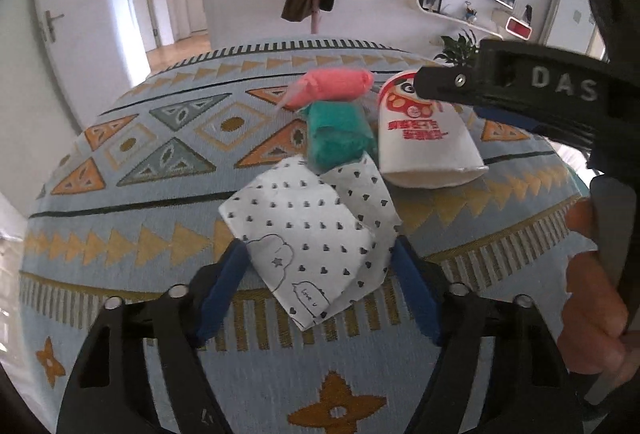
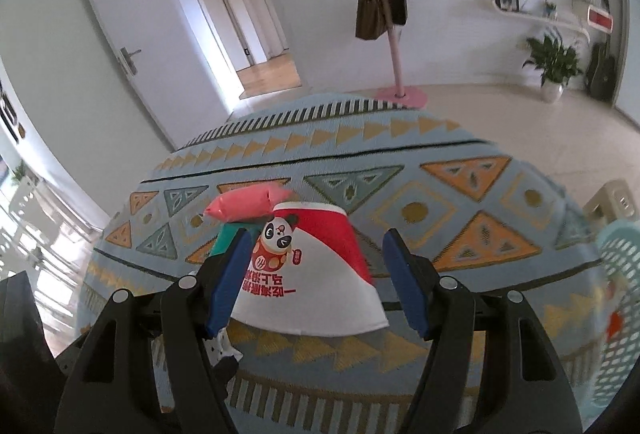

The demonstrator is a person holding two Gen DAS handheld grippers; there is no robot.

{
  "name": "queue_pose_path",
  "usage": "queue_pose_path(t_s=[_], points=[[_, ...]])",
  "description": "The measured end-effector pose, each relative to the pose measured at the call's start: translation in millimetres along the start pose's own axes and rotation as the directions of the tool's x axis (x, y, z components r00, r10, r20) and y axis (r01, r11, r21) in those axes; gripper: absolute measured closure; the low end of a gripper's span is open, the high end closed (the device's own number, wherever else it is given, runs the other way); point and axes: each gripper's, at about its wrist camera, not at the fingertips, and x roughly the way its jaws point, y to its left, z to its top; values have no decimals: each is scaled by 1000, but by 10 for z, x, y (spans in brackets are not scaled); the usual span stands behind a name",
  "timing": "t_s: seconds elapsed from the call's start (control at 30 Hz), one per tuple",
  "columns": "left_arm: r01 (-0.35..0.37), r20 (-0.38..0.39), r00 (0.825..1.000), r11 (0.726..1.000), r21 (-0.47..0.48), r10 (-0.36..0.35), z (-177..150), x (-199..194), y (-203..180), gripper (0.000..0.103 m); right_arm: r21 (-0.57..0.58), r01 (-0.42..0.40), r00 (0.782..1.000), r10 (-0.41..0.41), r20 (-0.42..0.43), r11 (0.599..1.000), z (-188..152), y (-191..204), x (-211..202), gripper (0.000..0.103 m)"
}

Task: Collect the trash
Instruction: 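Grasp the white polka-dot napkin with the left tool while the right tool grasps the red-and-white paper cup, then lift the napkin with the left tool while the right tool lifts the paper cup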

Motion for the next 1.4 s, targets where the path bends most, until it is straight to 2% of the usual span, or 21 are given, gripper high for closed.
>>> queue_pose_path(t_s=[0.1,0.13,0.23,0.3,0.47,0.5,0.57,0.67,0.77,0.8,0.83,0.9,1.03,1.17,1.4], points=[[8,5,1000,1000,11,-8,-12,-13,50,42,8,-11,1000,12,-25,1000,-41,-7,116,39],[16,7,1000,1000,5,-16,-23,-28,78,43,11,-13,1000,13,-26,1000,-48,-5,142,35],[42,17,999,999,-23,-42,-55,-78,187,51,7,-6,1000,7,-31,1000,-55,21,193,33],[58,23,998,998,-40,-57,-71,-104,239,61,9,-7,999,8,-32,1000,-59,14,197,33],[81,41,996,994,-71,-79,-133,-164,369,75,47,-26,999,28,-46,999,-76,-56,217,30],[81,47,996,994,-78,-78,-149,-180,387,88,58,-23,998,27,-53,998,-80,-78,230,24],[95,45,995,991,-99,-91,-183,-178,439,101,46,-21,998,24,-58,999,-83,-84,212,24],[141,46,990,982,-126,-136,-171,-170,488,101,13,3,998,-3,-64,1000,-95,-14,225,24],[161,53,986,979,-125,-155,-167,-172,475,101,-33,21,999,-22,-44,999,-116,61,174,29],[166,58,985,979,-118,-161,-170,-180,459,101,-44,17,999,-19,-28,999,-129,80,134,35],[171,65,984,979,-108,-164,-174,-198,440,101,-51,4,1000,-4,-11,999,-138,90,97,49],[174,73,983,980,-94,-167,-174,-218,405,101,-64,-15,1000,16,14,998,-181,102,20,60],[203,77,978,975,-91,-196,-195,-249,355,101,-71,-16,998,20,53,997,-211,96,-81,68],[225,80,973,970,-93,-218,-201,-292,345,101,-65,-26,996,31,83,998,-240,88,-202,72],[233,105,968,970,-63,-226,-120,-410,267,101,-78,26,983,-11,181,997,-275,13,-651,78]])
